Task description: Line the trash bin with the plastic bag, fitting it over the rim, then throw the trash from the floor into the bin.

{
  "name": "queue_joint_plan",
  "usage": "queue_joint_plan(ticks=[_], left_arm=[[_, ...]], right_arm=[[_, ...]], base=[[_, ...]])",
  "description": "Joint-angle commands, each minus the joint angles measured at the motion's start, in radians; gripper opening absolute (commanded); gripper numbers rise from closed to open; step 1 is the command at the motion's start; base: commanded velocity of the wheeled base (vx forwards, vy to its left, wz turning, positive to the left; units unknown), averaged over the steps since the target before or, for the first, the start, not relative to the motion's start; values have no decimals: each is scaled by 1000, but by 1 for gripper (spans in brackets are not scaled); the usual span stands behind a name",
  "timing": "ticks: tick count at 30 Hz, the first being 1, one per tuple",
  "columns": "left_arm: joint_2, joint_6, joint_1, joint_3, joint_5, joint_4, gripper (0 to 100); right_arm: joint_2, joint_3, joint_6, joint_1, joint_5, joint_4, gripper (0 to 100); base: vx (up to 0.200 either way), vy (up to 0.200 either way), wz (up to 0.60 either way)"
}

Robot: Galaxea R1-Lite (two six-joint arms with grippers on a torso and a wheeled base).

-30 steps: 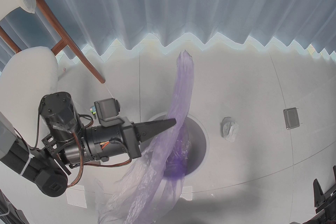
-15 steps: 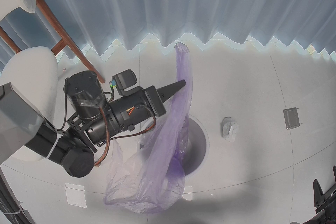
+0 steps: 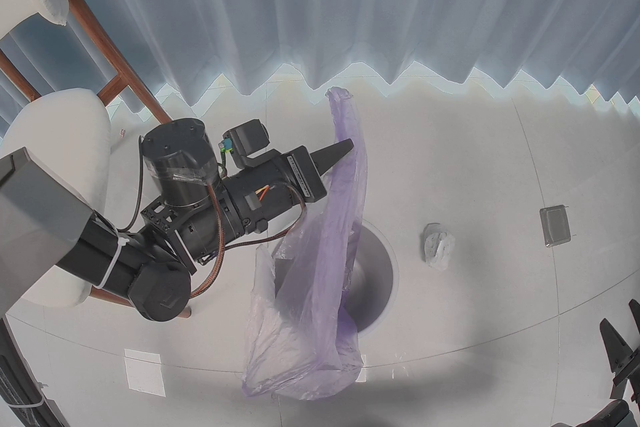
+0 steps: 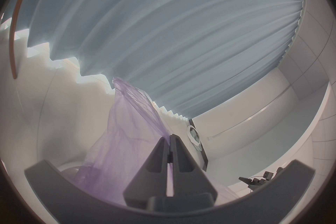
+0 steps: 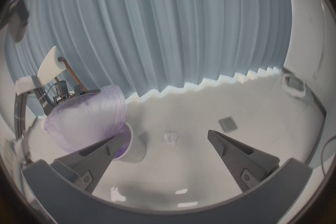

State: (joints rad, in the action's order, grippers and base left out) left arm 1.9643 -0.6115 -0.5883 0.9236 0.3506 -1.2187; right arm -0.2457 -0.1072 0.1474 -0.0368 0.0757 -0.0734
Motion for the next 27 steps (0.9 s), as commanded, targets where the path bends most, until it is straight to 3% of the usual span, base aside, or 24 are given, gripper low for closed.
queue_joint_plan(ticks=[1, 4, 8, 9, 11, 18, 27], left_arm=[[41, 26, -7, 14, -98, 21, 0], [47, 26, -2, 17, -98, 25, 0], [45, 26, -1, 15, -101, 21, 0], [45, 26, -1, 15, -101, 21, 0], [39, 27, -1, 15, -99, 16, 0], [38, 27, -1, 15, -101, 13, 0], [35, 27, -8, 14, -101, 11, 0]], right_arm=[[-509, -100, 222, -71, 133, 21, 100], [-636, -141, 185, -161, 202, 23, 100], [-814, -150, 178, -302, 208, 9, 100], [-814, -150, 178, -302, 208, 9, 100], [-943, -150, 178, -388, 208, -68, 100], [-1199, -143, 179, -534, 210, -321, 100], [-1400, -186, 181, -680, 208, -431, 100]], base=[[0, 0, 0], [0, 0, 0], [0, 0, 0], [0, 0, 0], [0, 0, 0], [0, 0, 0], [0, 0, 0]])
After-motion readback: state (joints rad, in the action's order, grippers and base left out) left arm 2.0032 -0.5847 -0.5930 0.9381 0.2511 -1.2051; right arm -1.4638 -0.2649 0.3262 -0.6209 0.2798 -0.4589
